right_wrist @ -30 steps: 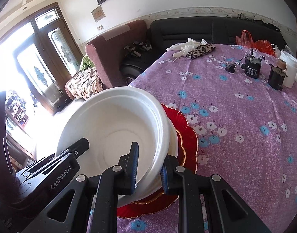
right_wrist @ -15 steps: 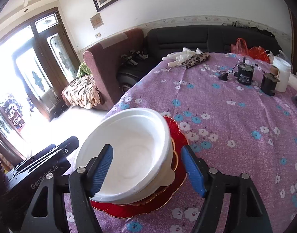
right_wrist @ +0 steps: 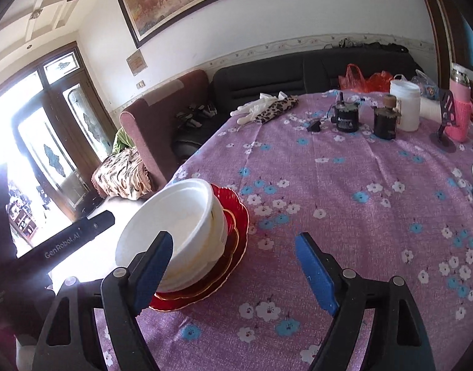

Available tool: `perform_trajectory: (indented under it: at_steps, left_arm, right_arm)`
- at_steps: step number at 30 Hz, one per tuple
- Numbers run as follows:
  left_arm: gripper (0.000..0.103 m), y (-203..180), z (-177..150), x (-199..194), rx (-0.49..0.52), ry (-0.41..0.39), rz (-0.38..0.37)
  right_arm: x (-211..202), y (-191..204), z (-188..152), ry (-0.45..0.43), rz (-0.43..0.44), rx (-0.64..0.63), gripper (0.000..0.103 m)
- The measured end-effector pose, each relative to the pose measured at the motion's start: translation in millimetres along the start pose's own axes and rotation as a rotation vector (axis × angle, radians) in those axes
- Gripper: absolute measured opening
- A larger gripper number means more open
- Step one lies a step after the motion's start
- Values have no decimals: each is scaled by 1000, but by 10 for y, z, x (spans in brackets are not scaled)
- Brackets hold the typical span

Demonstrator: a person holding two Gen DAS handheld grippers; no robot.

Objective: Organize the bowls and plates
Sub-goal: 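Move the right gripper toward the small white bowl by the pink thermos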

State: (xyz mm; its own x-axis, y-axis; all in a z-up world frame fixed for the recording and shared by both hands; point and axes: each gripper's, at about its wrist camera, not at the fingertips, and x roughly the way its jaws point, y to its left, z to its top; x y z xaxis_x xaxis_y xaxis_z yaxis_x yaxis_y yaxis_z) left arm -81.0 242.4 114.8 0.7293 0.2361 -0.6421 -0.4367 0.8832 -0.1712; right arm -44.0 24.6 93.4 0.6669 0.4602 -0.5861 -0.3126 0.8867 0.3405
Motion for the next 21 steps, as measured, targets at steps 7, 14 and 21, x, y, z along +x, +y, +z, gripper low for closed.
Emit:
perform_trajectory:
  at_steps: [7,14,21]
  left_arm:
    - [83,-297,-133,-277,109,-72,34]
    - [83,-573,-231,-463,195,-102,27]
    - [83,-805,-343,-559,248,-105,8]
  right_arm:
    - [-114,-136,-132,-1,-22,23,86]
    - [-259,-266,-200,-10,-23,50,86]
    - [-418,-497,-273,-23,-29,100,85]
